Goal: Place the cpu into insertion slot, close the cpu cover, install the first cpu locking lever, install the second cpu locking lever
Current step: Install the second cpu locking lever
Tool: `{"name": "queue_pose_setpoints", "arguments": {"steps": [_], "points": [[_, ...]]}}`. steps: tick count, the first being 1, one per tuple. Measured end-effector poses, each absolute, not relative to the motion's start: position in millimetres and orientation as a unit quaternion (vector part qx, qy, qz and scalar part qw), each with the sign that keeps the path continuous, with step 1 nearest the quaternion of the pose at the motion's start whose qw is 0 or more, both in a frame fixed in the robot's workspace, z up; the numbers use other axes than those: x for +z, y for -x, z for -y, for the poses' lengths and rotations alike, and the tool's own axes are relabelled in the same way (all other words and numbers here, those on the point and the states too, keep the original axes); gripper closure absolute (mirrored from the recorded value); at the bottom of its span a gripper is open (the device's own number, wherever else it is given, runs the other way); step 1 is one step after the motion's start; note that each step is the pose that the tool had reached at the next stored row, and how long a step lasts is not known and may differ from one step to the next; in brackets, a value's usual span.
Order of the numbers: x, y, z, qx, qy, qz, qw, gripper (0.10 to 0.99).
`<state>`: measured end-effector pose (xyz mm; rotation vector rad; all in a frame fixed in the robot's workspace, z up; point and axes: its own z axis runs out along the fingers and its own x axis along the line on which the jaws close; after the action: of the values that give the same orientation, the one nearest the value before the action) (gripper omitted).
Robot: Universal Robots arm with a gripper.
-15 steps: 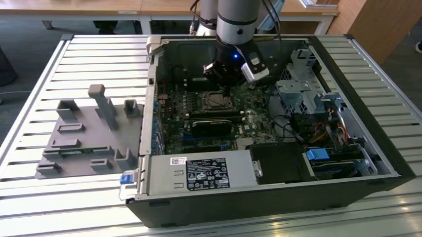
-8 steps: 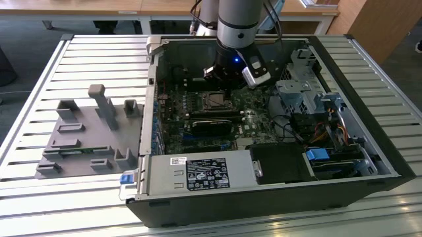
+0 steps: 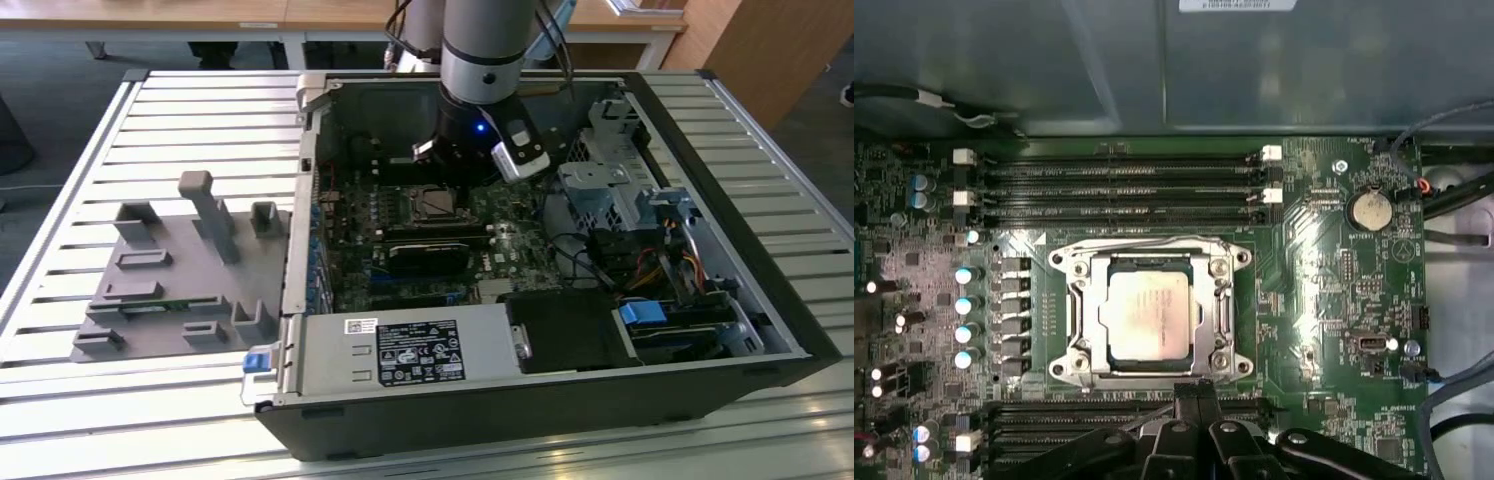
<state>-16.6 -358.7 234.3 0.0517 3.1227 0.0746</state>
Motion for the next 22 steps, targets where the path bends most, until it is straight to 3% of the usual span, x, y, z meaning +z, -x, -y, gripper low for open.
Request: {"name": "queue_pose_setpoints", "arguments": {"steps": [22], "points": [[233.6, 30.2, 367.6, 0.024, -0.017, -1.000, 0.009, 0.980]]}}
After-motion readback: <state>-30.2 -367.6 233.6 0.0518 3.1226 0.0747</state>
